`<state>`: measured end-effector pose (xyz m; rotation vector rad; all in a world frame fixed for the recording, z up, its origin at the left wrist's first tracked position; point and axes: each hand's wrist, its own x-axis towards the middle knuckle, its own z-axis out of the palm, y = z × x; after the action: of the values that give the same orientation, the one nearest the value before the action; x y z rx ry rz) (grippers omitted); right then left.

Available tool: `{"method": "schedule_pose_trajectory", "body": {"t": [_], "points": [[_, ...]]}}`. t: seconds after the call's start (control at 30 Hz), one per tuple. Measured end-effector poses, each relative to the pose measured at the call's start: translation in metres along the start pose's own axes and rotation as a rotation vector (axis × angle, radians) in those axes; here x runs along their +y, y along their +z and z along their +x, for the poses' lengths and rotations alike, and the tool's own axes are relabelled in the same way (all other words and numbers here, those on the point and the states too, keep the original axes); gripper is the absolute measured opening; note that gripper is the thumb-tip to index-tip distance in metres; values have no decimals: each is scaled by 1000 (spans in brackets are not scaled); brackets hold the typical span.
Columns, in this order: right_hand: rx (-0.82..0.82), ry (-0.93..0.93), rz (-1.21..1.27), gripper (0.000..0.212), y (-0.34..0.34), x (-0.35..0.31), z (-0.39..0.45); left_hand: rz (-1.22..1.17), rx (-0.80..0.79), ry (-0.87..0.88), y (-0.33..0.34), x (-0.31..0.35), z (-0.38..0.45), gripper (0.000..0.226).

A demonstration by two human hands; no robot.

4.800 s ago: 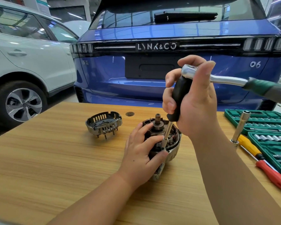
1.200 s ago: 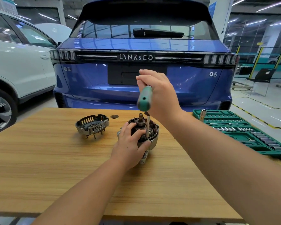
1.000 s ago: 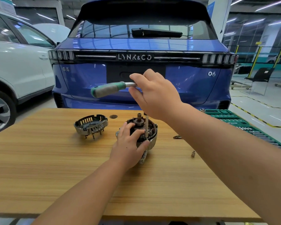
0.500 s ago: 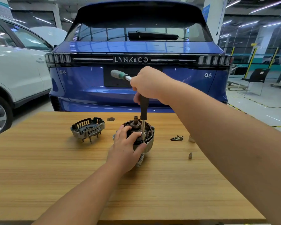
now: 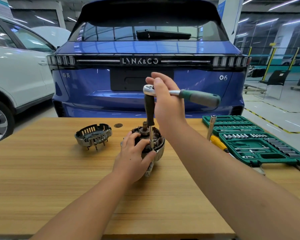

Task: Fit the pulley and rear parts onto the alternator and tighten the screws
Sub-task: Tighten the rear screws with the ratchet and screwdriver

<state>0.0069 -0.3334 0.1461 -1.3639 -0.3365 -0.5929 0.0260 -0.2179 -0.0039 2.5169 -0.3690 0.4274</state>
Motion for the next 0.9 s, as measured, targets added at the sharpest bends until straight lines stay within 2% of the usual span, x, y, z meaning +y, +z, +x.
{"method": "schedule_pose_trajectory", "body": {"t": [0.1,0.2,0.4,0.57,0.67,0.77,0.9], "points": [[-68,-378,-359,24,-1,6,-4,-19,19,6,0,0,-1,43],[-107,-543,-621,22,0,11,-2,-17,18,9,0,0,-2,44],[-161,-528,-825,22,-9,7,6,7,19,-1,1,-1,-1,45],[-263,-557,-1013,45,-16,8,10,14,21,3,3,-3,-1,46],[-349,-515,-1094,58,-17,6,15,8,32,15,3,-3,-1,46],[-392,-478,-1102,54,-17,1,20,8,26,17,3,-3,-1,45],[-352,-507,-1238,38,-12,-10,26,10,21,17,3,-3,0,46]]}}
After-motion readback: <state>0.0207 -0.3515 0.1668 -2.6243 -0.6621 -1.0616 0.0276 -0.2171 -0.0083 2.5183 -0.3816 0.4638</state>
